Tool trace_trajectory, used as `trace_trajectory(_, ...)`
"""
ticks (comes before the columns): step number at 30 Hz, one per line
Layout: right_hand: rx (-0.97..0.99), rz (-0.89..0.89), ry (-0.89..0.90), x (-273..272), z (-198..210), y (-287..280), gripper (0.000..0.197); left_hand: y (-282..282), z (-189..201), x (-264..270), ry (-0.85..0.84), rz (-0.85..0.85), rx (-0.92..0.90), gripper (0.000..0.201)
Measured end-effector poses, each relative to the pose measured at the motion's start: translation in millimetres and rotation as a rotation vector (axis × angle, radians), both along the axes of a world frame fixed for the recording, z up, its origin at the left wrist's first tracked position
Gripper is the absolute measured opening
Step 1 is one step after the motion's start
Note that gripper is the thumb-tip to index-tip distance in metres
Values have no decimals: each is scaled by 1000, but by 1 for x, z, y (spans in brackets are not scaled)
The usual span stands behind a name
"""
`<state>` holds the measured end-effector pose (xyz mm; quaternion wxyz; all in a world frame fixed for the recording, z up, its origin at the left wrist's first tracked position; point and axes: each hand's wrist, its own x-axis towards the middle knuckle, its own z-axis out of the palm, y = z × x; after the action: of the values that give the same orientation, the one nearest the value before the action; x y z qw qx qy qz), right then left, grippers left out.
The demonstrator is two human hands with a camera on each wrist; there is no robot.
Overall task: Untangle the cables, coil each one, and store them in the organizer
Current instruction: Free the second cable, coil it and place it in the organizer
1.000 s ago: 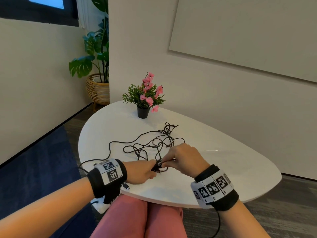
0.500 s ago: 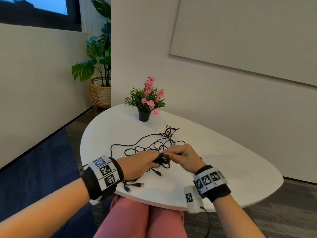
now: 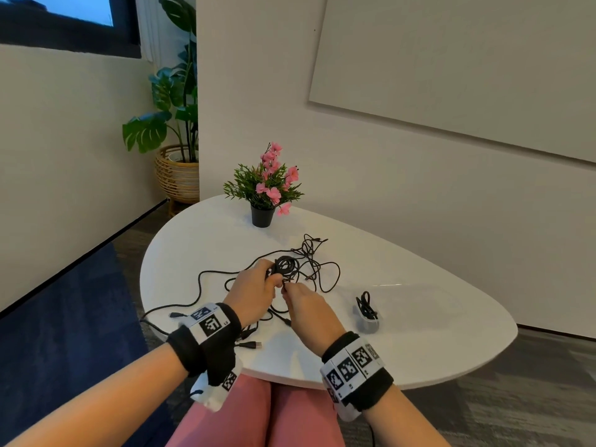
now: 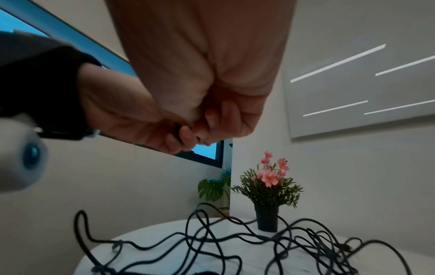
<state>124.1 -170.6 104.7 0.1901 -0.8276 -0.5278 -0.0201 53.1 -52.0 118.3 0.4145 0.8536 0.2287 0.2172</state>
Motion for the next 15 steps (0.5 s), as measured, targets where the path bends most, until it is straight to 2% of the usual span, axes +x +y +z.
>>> trace_trajectory(4,-92,-14,-141,-10,16,-11,29,-4,-2,3,78,-23,149,25)
trace_trajectory(7,-156,13,-259,-10,29,-21,34,-4,2,3,147,-106,175,23)
trace_trajectory(10,-184,65,-321,-4,39,-27,29,-5,8,3,195,-230,230,23)
trace_trajectory(12,-141,104,-316,0,43,-29,21,-6,10,1,228,-318,290,22)
trace_trajectory(15,-53,134,-165,5,46,-31,13,-11,5,-1,293,-412,308,17)
